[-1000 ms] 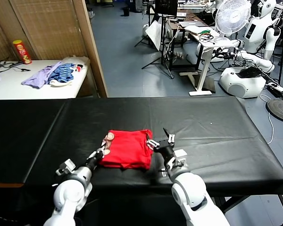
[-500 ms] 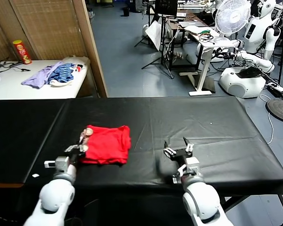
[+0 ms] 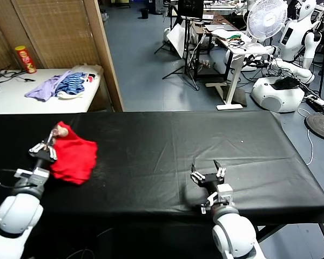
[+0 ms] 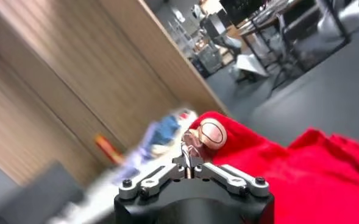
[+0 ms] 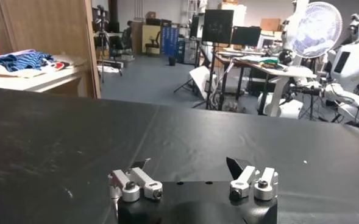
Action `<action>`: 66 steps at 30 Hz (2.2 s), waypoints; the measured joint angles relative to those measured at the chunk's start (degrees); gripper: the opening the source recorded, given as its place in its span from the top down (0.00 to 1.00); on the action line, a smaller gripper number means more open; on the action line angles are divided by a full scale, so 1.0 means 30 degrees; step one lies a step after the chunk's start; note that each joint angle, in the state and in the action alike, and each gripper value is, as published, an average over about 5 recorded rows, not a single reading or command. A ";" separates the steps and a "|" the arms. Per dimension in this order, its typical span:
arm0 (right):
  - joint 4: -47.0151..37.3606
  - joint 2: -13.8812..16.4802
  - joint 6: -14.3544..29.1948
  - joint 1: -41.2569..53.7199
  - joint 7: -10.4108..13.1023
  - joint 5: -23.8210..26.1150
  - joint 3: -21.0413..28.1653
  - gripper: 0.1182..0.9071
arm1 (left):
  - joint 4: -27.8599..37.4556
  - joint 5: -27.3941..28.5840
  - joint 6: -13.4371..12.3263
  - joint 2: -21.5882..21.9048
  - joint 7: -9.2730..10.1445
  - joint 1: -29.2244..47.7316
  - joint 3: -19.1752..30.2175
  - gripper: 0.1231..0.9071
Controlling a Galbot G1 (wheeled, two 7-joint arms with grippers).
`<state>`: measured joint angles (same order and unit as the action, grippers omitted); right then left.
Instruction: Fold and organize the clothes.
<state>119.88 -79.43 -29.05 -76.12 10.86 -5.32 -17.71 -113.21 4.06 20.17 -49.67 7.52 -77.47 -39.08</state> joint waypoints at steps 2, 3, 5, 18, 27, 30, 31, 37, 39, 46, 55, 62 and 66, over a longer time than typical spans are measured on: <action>0.0015 -0.0016 0.0015 -0.0087 -0.0014 0.0008 -0.0002 0.14 | -0.0718 -0.0473 0.0191 -0.0050 0.0015 -0.0256 0.0163 0.96; 0.0034 -0.0021 0.0027 -0.0138 -0.0029 0.0014 0.0000 0.14 | -0.1043 -0.0779 0.0233 -0.0204 0.0013 -0.0346 0.0349 0.96; 0.0090 -0.0024 0.0062 -0.0262 -0.0065 0.0023 -0.0009 0.14 | -0.1539 -0.1282 0.0219 -0.0755 0.0019 -0.0436 0.1003 0.96; 0.0100 0.0916 0.0108 -0.0151 -0.1482 -0.2230 0.0270 0.14 | -0.0156 -0.2786 -0.2331 -0.6827 -0.0870 0.0563 0.7102 0.69; -0.1425 0.0961 -0.0792 0.1889 -0.1658 -0.6746 0.2103 0.14 | -0.1596 -0.7428 -0.4201 -0.7298 -0.3344 0.0454 0.7539 0.18; -0.2650 0.0485 -0.0877 0.3430 -0.1391 -0.8580 0.3181 0.14 | -0.2426 -0.8425 -0.4258 -0.7144 -0.3184 0.0422 0.7113 0.14; -0.3154 0.0288 -0.0875 0.3998 -0.1252 -0.9102 0.3537 0.14 | -0.2678 -0.8568 -0.4286 -0.7079 -0.3151 0.0353 0.6947 0.14; -0.6689 -0.1168 -0.1012 0.7050 -0.0610 -1.1175 0.5155 0.14 | -0.3640 -0.8653 -0.4616 -0.7080 -0.3079 -0.0439 0.5941 0.14; -0.7756 -0.1658 -0.1040 0.7721 -0.0647 -1.1389 0.5426 0.14 | -0.3837 -0.8641 -0.4727 -0.7188 -0.3008 -0.0764 0.5660 0.14; -0.9970 -0.2656 -0.0933 0.8775 -0.1406 -1.1339 0.5924 0.36 | -0.4327 -0.8720 -0.4861 -0.7313 -0.2875 -0.1578 0.4949 0.14; -1.0844 -0.2470 0.0636 0.9233 -0.3378 -0.8363 0.6326 0.94 | -0.4421 -0.9136 -0.5028 -0.7461 -0.2696 -0.1899 0.4590 0.14; -1.0482 -0.0676 0.3004 0.9331 -0.5712 -0.3002 0.6111 0.99 | -0.3854 -0.9170 -0.4966 -0.7294 -0.2143 -0.1986 0.4129 0.14; -0.9882 0.1516 0.4436 0.9071 -0.6488 -0.0250 0.5729 0.96 | -0.3362 -0.9405 -0.4758 -0.7108 -0.1824 -0.2047 0.3860 0.14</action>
<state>90.23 -74.88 -15.74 -48.91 -8.60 -6.07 -0.52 -123.30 -24.15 5.90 -71.00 2.05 -83.61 -27.50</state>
